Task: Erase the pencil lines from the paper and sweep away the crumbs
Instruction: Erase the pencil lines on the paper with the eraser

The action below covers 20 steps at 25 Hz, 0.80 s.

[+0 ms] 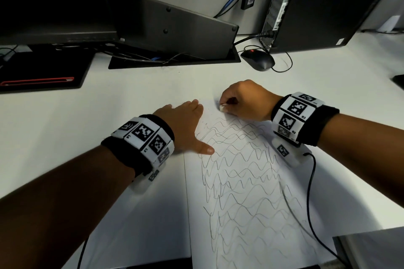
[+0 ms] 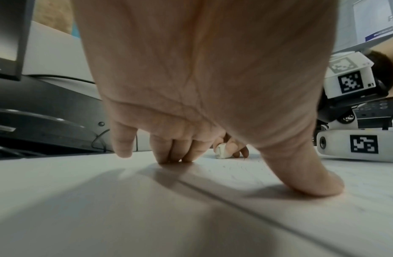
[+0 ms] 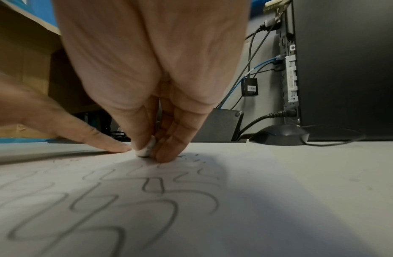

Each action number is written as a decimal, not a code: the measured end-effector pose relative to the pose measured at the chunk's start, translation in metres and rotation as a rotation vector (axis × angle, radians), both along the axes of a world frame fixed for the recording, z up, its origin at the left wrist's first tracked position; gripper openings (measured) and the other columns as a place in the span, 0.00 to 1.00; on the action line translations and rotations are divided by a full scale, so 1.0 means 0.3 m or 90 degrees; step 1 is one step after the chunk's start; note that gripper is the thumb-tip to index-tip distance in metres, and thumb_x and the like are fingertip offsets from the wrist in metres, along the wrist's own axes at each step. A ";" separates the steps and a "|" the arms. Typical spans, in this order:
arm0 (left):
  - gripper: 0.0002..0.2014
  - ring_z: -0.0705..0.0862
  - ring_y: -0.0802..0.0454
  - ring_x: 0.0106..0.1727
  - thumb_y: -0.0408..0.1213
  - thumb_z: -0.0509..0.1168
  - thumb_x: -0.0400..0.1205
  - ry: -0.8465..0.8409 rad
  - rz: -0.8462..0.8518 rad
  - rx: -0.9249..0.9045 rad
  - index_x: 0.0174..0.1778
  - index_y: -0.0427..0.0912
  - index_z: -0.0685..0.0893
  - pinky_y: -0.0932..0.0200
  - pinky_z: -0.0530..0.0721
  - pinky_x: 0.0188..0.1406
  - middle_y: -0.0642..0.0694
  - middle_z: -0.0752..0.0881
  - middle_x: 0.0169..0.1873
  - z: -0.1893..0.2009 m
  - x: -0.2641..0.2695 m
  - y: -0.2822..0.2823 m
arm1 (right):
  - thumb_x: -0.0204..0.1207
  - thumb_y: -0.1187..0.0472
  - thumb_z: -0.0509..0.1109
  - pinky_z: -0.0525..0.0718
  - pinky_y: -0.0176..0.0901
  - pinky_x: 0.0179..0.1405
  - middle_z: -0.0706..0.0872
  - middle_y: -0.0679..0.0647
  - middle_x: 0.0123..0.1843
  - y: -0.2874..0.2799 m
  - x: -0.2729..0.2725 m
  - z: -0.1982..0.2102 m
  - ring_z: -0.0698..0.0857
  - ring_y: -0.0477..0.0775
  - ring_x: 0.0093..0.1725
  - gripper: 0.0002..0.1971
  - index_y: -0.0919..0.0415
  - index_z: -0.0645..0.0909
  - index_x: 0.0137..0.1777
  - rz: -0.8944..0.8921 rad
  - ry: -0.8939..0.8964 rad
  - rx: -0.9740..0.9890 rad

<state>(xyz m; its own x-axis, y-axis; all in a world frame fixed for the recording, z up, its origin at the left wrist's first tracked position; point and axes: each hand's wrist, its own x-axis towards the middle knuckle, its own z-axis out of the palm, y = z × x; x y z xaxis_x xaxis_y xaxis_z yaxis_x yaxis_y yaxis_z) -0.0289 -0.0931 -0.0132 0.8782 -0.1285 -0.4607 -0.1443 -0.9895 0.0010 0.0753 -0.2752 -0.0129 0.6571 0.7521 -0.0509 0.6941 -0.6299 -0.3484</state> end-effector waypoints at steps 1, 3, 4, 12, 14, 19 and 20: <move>0.60 0.46 0.52 0.88 0.77 0.61 0.72 -0.013 -0.012 0.006 0.88 0.43 0.42 0.42 0.53 0.85 0.47 0.42 0.88 0.010 0.007 -0.011 | 0.76 0.58 0.72 0.81 0.43 0.45 0.89 0.50 0.43 -0.001 -0.001 -0.001 0.84 0.52 0.42 0.05 0.56 0.88 0.46 0.001 -0.003 0.004; 0.59 0.45 0.52 0.88 0.75 0.61 0.73 -0.015 -0.022 0.000 0.88 0.42 0.41 0.43 0.57 0.85 0.46 0.41 0.88 0.023 0.023 -0.036 | 0.75 0.58 0.73 0.82 0.43 0.45 0.89 0.50 0.43 0.000 -0.004 0.003 0.84 0.51 0.42 0.05 0.56 0.89 0.47 -0.002 -0.005 0.007; 0.58 0.43 0.52 0.88 0.74 0.61 0.74 -0.010 -0.020 -0.005 0.88 0.42 0.40 0.43 0.58 0.84 0.46 0.40 0.88 0.027 0.027 -0.045 | 0.75 0.58 0.73 0.83 0.43 0.46 0.89 0.50 0.43 0.002 -0.004 0.005 0.84 0.51 0.42 0.05 0.56 0.89 0.47 -0.004 -0.008 0.006; 0.58 0.43 0.53 0.88 0.75 0.62 0.73 -0.011 -0.009 -0.042 0.88 0.47 0.41 0.45 0.61 0.82 0.46 0.41 0.88 0.004 0.039 -0.048 | 0.73 0.58 0.71 0.82 0.42 0.45 0.88 0.45 0.47 0.031 -0.060 0.028 0.84 0.47 0.45 0.09 0.50 0.89 0.51 0.121 -0.015 -0.071; 0.58 0.42 0.53 0.88 0.74 0.61 0.74 -0.010 -0.015 -0.017 0.88 0.44 0.39 0.46 0.60 0.82 0.46 0.39 0.88 0.008 0.036 -0.053 | 0.74 0.58 0.71 0.76 0.39 0.43 0.88 0.44 0.48 0.023 -0.036 0.037 0.83 0.47 0.45 0.09 0.50 0.89 0.51 0.088 -0.029 -0.073; 0.58 0.43 0.51 0.88 0.74 0.63 0.74 -0.001 -0.016 -0.033 0.88 0.44 0.41 0.45 0.59 0.83 0.44 0.41 0.88 0.008 0.045 -0.053 | 0.73 0.55 0.71 0.82 0.44 0.47 0.88 0.44 0.48 0.024 -0.067 0.022 0.85 0.49 0.48 0.09 0.47 0.88 0.52 0.100 -0.024 -0.077; 0.58 0.42 0.51 0.88 0.74 0.62 0.74 0.004 -0.016 -0.030 0.88 0.43 0.40 0.45 0.58 0.83 0.44 0.40 0.88 0.009 0.045 -0.052 | 0.73 0.54 0.71 0.82 0.44 0.48 0.89 0.43 0.48 0.023 -0.066 0.027 0.85 0.49 0.48 0.09 0.46 0.88 0.52 0.096 -0.014 -0.080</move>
<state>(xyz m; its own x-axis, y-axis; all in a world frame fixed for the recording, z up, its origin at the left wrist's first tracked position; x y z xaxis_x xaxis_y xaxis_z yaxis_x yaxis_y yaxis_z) -0.0152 -0.1086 -0.0104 0.8717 -0.1721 -0.4588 -0.1692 -0.9844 0.0478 0.0555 -0.2684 -0.0049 0.5396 0.8307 -0.1374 0.7901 -0.5559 -0.2582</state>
